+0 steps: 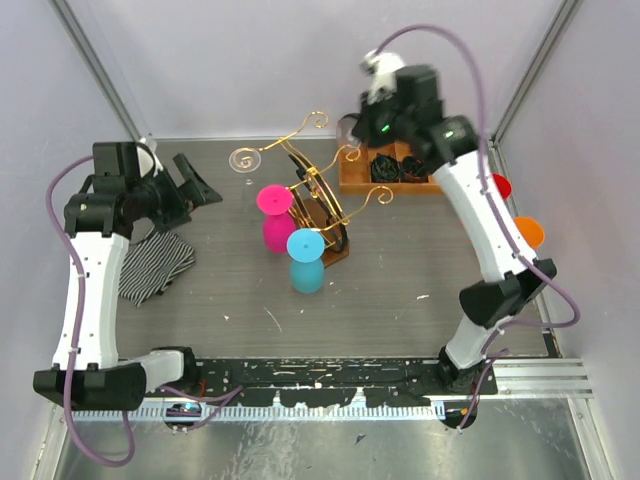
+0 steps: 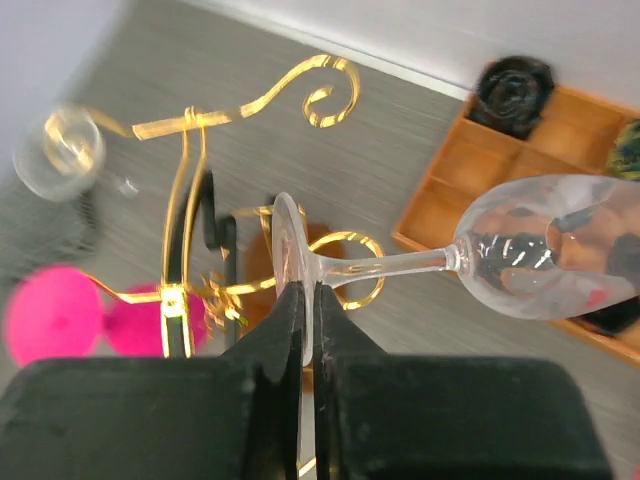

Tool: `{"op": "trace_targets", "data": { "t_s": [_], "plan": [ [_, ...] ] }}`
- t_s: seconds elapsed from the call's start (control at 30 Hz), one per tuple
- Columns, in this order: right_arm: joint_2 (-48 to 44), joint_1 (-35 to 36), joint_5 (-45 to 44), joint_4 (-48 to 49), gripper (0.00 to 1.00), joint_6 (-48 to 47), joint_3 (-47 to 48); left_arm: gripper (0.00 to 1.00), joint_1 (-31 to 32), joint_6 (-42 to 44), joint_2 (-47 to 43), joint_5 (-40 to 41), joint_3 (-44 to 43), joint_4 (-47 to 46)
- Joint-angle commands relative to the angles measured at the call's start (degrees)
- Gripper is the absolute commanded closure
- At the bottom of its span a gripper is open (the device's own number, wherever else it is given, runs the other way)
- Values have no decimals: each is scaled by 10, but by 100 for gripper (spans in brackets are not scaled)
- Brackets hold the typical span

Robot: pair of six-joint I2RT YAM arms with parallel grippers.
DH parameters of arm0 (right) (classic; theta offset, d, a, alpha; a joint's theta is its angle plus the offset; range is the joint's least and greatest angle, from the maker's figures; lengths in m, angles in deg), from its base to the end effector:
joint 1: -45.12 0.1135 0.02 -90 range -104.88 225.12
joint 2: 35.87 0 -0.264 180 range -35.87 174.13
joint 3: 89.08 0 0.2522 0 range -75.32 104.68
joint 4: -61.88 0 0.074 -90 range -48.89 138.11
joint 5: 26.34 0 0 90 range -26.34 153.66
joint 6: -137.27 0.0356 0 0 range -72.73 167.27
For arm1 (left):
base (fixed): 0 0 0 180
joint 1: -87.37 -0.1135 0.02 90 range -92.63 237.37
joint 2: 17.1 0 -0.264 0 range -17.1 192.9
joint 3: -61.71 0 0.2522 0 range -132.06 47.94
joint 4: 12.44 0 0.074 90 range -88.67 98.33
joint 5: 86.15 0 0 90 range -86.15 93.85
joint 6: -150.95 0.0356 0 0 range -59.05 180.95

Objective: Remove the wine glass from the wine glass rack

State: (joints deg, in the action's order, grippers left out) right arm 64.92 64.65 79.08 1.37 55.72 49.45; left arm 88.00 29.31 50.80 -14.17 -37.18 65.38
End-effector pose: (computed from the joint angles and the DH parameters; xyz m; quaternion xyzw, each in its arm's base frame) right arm 0.3444 0.1322 0.4853 -0.1536 0.8142 0.2410 0.5053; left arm 0.2105 -0.0133 0.4093 -0.1900 0.9004 -0.2409 0.3086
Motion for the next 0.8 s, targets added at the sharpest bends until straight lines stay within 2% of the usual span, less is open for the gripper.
{"op": "trace_targets", "data": {
  "t_s": [0.0,0.2,0.3,0.4,0.5,0.6,0.77],
  "plan": [
    [-74,180,-342,24,99,-315,-84,1,-3,31,37,-46,-61,-129],
    [-30,381,-604,61,99,-508,-46,1,-3,122,155,19,-256,-58],
    [-27,453,-687,140,99,-616,-82,1,-7,159,209,-10,-344,-45],
    [-36,502,-709,203,99,-680,-113,0,-27,170,251,-50,-416,-26],
    [-42,544,-724,247,100,-743,-130,0,-55,150,262,-117,-445,-52],
    [-43,573,-735,286,99,-798,-156,0,-71,135,259,-171,-452,-82],
    [-38,586,-716,282,99,-821,-169,1,-85,113,252,-300,-418,-136]
  ]
}}
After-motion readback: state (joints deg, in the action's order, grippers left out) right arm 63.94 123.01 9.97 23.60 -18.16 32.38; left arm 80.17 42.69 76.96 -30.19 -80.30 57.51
